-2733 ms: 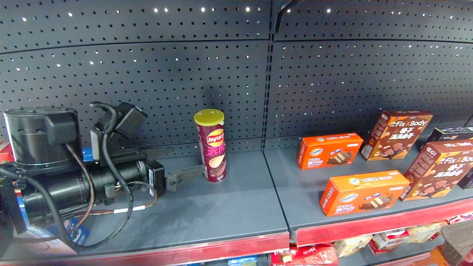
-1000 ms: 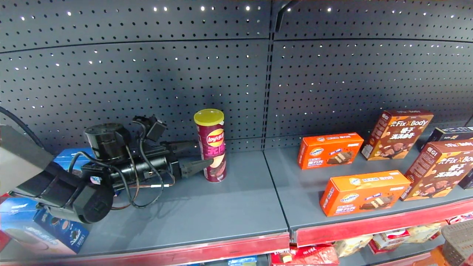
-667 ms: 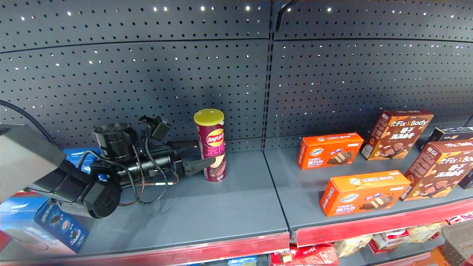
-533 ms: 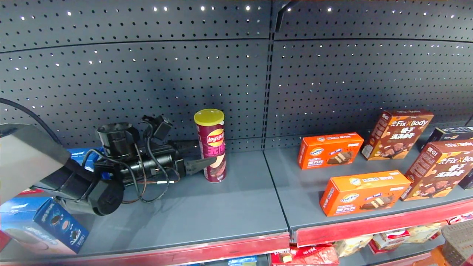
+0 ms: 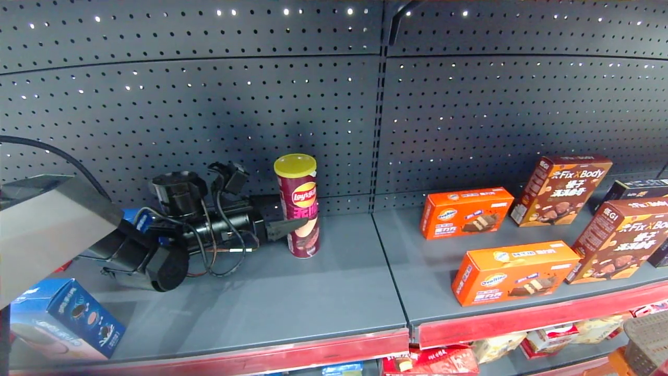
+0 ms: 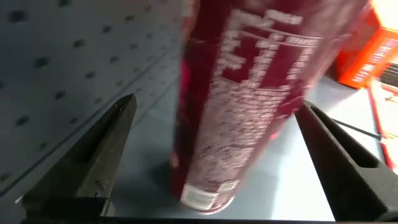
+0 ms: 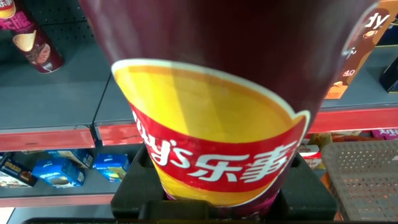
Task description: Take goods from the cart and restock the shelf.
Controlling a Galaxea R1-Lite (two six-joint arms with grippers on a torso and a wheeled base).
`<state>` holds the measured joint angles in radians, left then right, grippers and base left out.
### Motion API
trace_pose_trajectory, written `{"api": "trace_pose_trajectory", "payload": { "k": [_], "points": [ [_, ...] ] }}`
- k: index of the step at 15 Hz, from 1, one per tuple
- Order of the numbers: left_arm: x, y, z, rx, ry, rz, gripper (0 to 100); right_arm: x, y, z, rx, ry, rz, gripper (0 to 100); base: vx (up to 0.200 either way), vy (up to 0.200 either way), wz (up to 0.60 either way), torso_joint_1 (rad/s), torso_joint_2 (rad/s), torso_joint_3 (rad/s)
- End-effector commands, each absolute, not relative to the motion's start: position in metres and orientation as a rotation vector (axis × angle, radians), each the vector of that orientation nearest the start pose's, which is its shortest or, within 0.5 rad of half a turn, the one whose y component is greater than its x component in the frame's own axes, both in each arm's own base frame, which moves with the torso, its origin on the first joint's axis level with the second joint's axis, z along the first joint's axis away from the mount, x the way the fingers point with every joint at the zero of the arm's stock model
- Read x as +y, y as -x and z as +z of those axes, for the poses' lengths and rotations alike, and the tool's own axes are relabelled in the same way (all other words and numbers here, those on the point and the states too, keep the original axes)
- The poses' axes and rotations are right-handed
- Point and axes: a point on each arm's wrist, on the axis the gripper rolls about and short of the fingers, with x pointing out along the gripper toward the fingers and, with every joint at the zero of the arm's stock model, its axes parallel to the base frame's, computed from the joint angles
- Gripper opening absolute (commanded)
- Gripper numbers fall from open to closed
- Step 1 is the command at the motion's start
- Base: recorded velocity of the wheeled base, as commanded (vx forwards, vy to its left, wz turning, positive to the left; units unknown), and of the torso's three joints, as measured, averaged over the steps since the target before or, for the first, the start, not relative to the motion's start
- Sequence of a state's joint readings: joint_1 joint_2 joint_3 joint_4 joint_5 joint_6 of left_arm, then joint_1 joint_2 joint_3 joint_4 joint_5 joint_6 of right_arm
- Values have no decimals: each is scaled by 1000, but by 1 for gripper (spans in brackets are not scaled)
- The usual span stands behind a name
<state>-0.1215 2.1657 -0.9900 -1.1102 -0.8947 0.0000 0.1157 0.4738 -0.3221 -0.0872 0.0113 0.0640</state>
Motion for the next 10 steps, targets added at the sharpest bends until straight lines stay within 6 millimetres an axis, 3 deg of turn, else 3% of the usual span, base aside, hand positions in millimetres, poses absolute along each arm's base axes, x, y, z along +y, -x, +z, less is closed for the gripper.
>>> {"api": "trace_pose_trajectory", "payload": {
  "k": [1, 10],
  "points": [
    [-66, -399, 105, 67, 29, -1038, 100, 3, -20, 178, 73, -61, 127, 0, 0, 0, 0, 0, 0, 0],
    [-77, -406, 98, 76, 33, -1067, 100, 3, -20, 178, 73, -61, 123, 0, 0, 0, 0, 0, 0, 0]
  ]
}}
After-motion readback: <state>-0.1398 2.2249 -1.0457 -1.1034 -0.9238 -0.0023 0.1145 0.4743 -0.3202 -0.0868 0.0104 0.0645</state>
